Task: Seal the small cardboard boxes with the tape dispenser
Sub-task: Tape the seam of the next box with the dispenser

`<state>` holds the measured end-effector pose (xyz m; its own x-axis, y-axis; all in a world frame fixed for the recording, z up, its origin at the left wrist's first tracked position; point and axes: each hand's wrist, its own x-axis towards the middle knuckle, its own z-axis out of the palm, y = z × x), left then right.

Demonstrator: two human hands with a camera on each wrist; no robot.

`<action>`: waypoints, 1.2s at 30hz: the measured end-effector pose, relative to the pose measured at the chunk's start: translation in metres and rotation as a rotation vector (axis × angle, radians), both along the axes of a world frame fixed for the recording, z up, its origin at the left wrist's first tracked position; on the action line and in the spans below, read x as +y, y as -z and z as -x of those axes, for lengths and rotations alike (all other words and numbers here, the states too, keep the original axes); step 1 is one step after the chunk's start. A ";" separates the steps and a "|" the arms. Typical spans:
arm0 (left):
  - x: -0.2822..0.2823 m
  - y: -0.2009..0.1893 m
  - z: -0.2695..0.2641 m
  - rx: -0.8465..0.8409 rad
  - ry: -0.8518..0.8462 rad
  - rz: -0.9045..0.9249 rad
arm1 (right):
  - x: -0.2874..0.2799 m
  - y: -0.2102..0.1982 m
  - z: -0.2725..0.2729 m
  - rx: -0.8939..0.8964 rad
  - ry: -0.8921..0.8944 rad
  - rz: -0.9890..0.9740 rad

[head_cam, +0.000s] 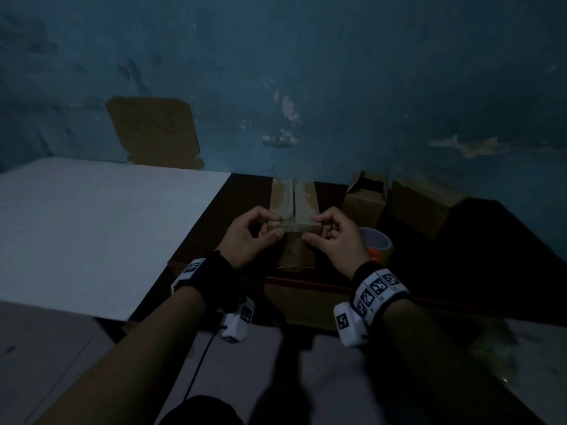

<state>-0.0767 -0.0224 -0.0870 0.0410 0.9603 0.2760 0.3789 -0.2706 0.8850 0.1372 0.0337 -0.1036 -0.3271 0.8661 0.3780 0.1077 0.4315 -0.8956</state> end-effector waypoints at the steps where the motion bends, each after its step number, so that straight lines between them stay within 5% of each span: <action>1: -0.001 0.000 -0.002 -0.018 -0.006 -0.009 | 0.000 -0.001 0.002 0.009 0.012 -0.006; 12: 0.003 0.001 0.001 -0.045 0.009 0.022 | 0.003 -0.002 -0.017 -0.003 -0.137 0.077; 20: 0.002 -0.003 0.000 -0.036 0.010 0.035 | 0.014 -0.007 -0.008 -0.153 0.006 -0.041; 27: 0.001 -0.004 0.000 0.005 -0.006 0.038 | 0.010 -0.008 -0.012 -0.211 -0.037 -0.089; 32: 0.004 -0.012 0.004 -0.205 0.054 0.210 | 0.010 -0.017 -0.005 -0.142 -0.055 -0.057; 36: 0.004 -0.008 0.002 -0.004 0.015 0.077 | 0.011 -0.012 0.000 -0.118 -0.029 -0.113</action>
